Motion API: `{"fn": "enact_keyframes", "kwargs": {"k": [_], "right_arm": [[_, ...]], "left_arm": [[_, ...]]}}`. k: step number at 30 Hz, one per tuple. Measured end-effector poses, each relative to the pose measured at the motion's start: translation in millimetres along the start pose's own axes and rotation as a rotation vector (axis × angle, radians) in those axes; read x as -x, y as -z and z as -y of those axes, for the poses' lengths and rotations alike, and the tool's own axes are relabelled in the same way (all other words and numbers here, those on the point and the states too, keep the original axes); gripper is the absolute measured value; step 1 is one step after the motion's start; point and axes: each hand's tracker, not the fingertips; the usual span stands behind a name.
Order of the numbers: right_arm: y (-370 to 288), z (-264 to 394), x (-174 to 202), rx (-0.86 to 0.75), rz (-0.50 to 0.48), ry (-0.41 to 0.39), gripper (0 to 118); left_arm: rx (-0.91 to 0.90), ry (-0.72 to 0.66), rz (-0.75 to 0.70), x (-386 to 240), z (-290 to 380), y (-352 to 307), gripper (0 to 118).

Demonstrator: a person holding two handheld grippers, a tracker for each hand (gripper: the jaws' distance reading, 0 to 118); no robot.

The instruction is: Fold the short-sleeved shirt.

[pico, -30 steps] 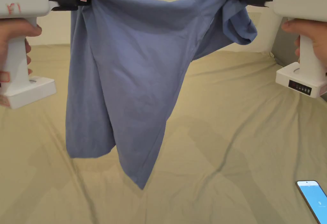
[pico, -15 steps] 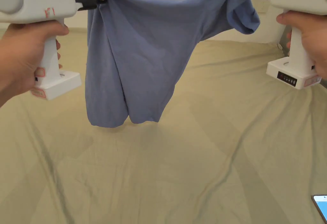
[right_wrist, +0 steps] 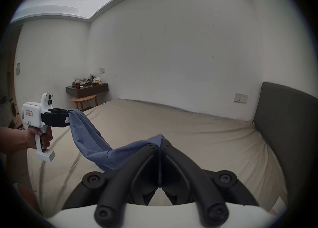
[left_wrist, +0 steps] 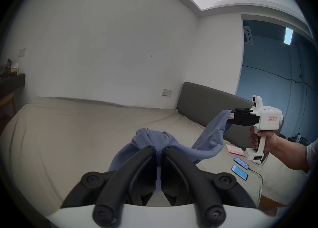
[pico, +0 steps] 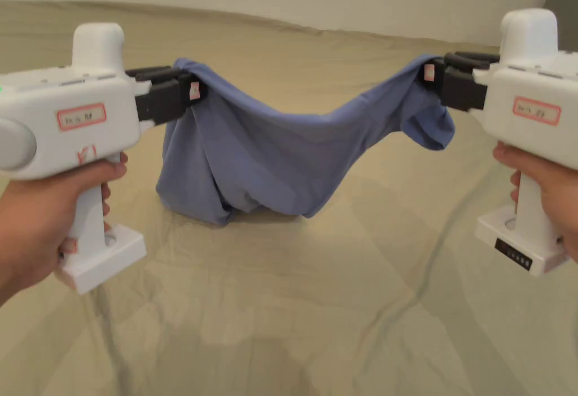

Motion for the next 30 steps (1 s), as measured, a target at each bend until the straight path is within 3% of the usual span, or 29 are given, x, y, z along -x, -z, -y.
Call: {"fn": "enact_keyframes", "kwargs": {"k": [15, 17, 22, 27, 30], "right_arm": [[-99, 124, 62, 0.162, -0.093, 0.139, 0], [-111, 139, 71, 0.182, -0.092, 0.117, 0], [-142, 169, 89, 0.234, -0.118, 0.155, 0], [-169, 194, 104, 0.317, -0.154, 0.134, 0], [-182, 206, 113, 0.367, -0.176, 0.082, 0]], "left_arm": [[0.305, -0.037, 0.014, -44, 141, -116, 1], [0.345, -0.016, 0.007, -42, 155, -124, 1], [0.413, -0.016, -0.004, -49, 178, -149, 1], [0.509, -0.016, -0.005, -49, 195, -162, 1], [0.557, -0.006, -0.018, -49, 205, -168, 1]]}}
